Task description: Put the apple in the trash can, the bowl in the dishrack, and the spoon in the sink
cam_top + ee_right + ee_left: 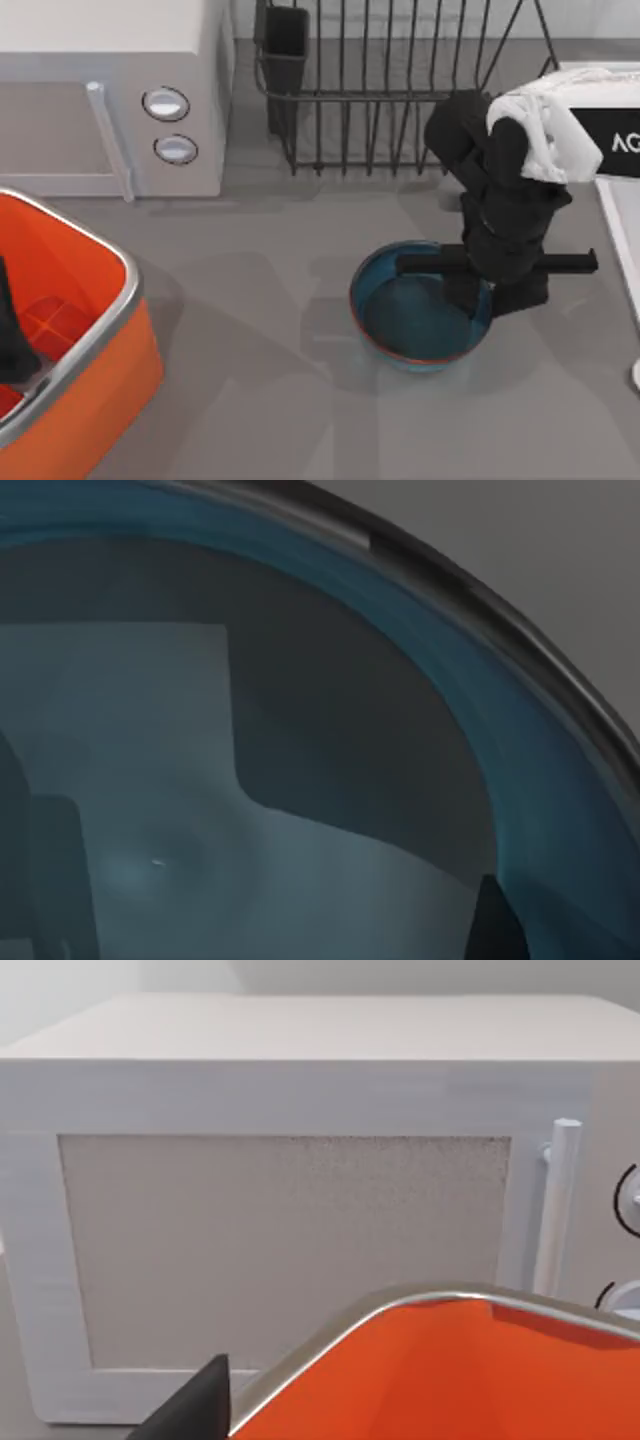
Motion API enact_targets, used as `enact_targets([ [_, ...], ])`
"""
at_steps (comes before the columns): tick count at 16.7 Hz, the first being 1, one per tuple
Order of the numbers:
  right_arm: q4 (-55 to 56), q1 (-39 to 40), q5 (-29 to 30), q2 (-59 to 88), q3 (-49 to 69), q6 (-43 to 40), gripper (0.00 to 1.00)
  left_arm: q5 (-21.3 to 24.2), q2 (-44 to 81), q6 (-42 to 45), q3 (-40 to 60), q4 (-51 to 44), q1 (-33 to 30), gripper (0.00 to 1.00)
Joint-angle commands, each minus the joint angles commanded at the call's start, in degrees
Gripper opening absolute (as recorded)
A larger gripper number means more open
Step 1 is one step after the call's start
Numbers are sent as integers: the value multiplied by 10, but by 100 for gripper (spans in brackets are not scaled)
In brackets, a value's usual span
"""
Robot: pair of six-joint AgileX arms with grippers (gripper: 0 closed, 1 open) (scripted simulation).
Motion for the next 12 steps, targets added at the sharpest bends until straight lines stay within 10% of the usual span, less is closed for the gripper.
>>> enact_targets([
  [12, -86, 0, 0, -20, 68, 0, 0, 0, 0, 0, 0, 0, 0, 100],
])
